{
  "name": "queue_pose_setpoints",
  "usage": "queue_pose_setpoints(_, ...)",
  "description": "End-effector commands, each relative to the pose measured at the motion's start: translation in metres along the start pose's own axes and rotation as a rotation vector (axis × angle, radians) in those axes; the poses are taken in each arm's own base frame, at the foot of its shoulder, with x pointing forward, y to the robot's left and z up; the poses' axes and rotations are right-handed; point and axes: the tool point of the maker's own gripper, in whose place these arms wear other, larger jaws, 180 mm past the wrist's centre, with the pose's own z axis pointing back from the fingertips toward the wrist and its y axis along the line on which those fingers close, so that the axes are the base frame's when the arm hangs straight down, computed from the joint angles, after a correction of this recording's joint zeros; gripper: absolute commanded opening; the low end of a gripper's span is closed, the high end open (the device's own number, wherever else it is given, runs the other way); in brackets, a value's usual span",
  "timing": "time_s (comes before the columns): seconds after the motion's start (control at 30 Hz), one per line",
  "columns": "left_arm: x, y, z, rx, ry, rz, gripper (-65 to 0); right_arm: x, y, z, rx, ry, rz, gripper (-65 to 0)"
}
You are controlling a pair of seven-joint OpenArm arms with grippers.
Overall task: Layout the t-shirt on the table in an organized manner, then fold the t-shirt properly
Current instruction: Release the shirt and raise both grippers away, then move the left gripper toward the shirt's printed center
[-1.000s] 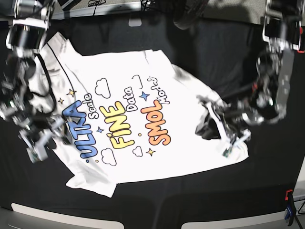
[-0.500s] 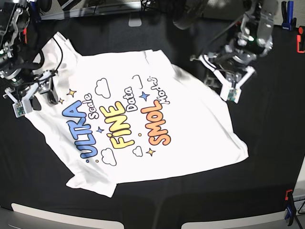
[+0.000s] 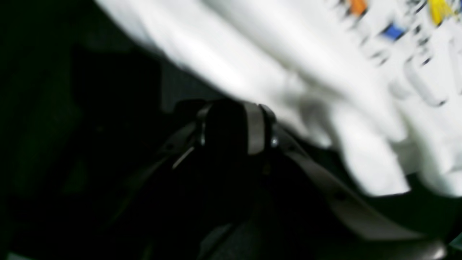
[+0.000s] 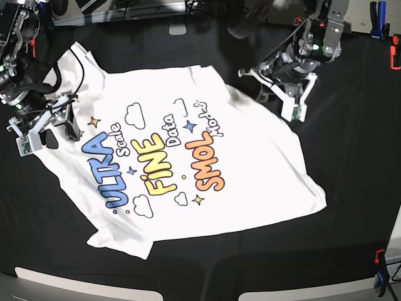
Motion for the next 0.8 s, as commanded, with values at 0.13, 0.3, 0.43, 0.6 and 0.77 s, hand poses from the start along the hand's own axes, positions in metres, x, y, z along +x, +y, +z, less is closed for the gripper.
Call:
queue_pose_setpoints(0.13,0.008,-0.017,-0.005,-0.103,0.009,0.143,-53.3,0.019,-0.004,0.004,-0.005,-0.063,0.021,-31.0)
queue_pose_setpoints(0.3,0.014,-0.029,-0.007,-0.129,-0.008,0.174,-49.4,0.018,-0.004,0.004,-0.005,-0.062,0.022,-31.0)
queue_pose_setpoints(0.43,0.017,-0.032,-0.008,-0.135,-0.015,0.179,-45.8,0.018,-0.004,0.004,-0.005,-0.063,0.021,-31.0)
queue_pose_setpoints(0.6,0.019,-0.034,-0.008,-0.146,-0.020,0.194,-45.8,0.019,-0.004,0.004,-0.005,-0.063,0.021,-31.0)
queue_pose_setpoints(0.77,0.021,-0.042,-0.007,-0.190,-0.025,0.249,-45.8,0.019,-0.004,0.004,-0.005,-0.063,0.021,-31.0)
